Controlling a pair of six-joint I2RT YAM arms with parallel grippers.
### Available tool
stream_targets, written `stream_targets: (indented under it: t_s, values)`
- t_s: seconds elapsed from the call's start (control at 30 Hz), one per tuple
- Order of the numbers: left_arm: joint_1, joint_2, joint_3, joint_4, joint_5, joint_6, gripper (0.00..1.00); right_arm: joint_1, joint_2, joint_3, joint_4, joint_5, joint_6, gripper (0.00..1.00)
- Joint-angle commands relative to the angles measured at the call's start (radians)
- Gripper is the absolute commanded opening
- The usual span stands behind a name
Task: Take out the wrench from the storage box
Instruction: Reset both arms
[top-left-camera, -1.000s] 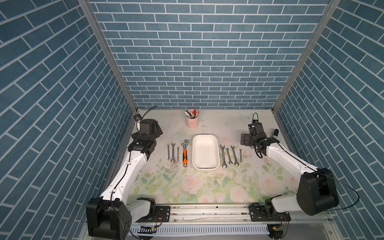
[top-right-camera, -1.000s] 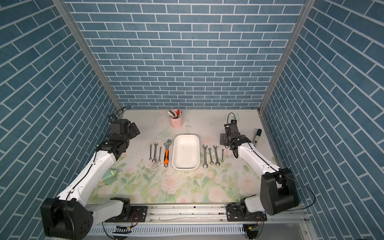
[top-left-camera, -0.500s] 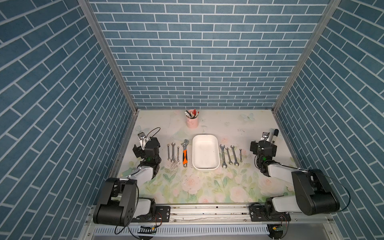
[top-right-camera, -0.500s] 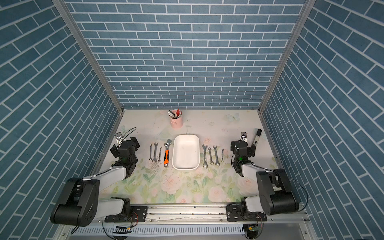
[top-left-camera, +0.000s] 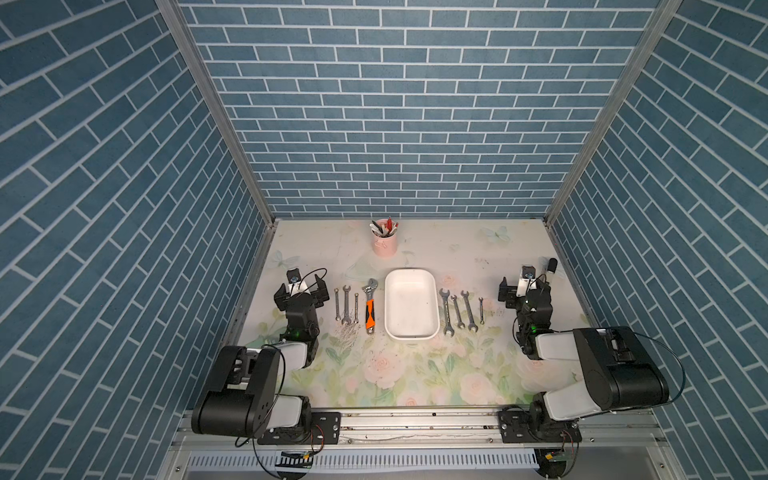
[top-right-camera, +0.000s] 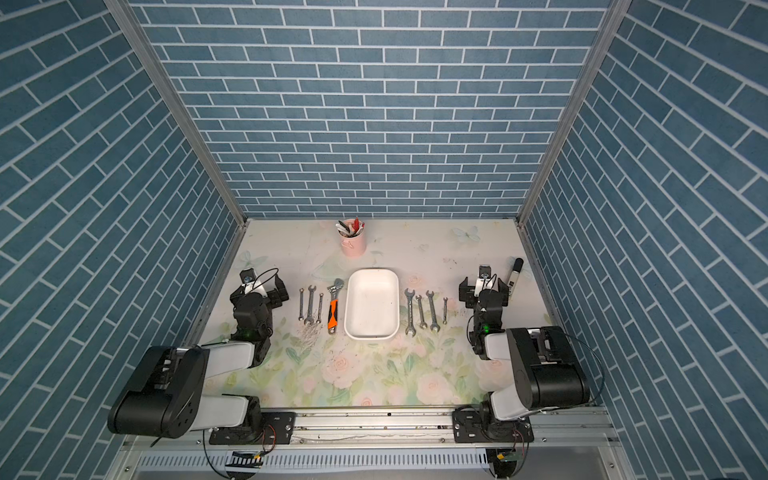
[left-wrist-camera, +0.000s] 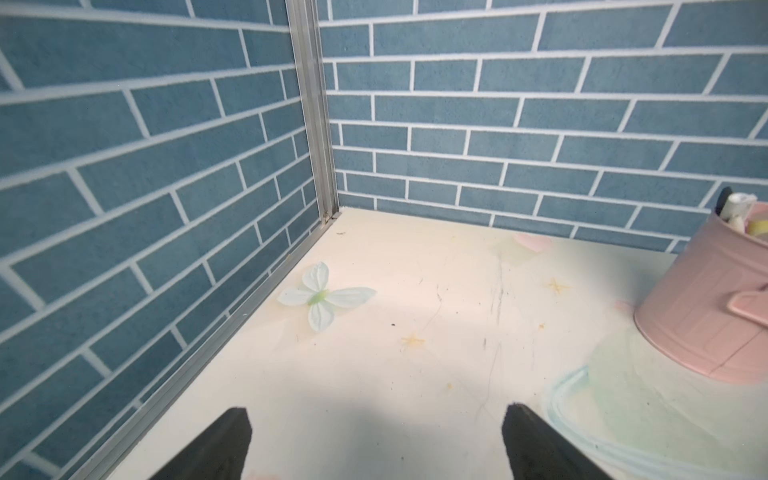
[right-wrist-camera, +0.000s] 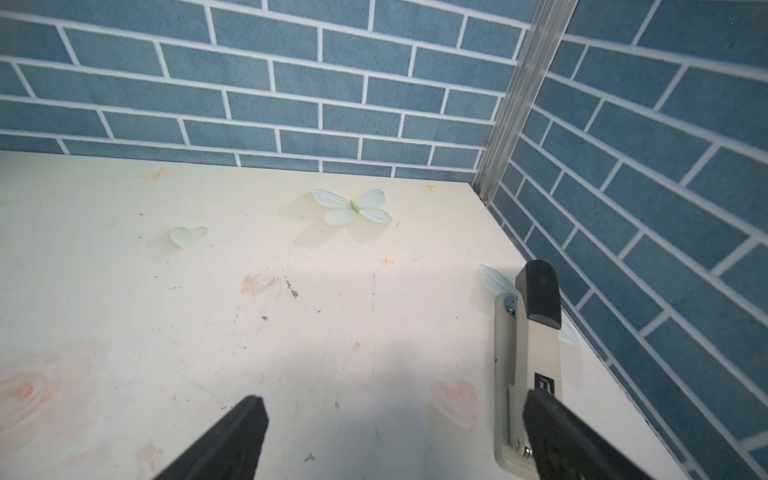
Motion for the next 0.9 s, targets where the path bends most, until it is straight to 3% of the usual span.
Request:
stream_targets:
  t_s: [0.0,0.03,0.1,0.2,0.87]
  values:
    - [0.017,0.035,-0.086,0.244,0.016,0.001,1.00,-0.010,0.007,-0.017,0.081,-0.042,-0.007,1.00]
    - [0.029,0.079,-0.094,0.308,0.017,-0.014,1.00,-0.019,0.007,-0.024,0.092,-0.056,-0.001,1.00]
    - [0.035,0.097,-0.037,0.211,0.042,-0.007,1.00,-0.038,0.008,-0.036,0.108,-0.082,0.015,1.00]
    - [0.033,0.130,-0.056,0.274,0.095,0.018,1.00,-0.051,0.049,-0.090,0.253,-0.144,0.006,1.00]
    - [0.032,0.136,-0.054,0.278,0.131,0.034,1.00,-0.064,0.038,-0.080,0.211,-0.170,0.010,1.00]
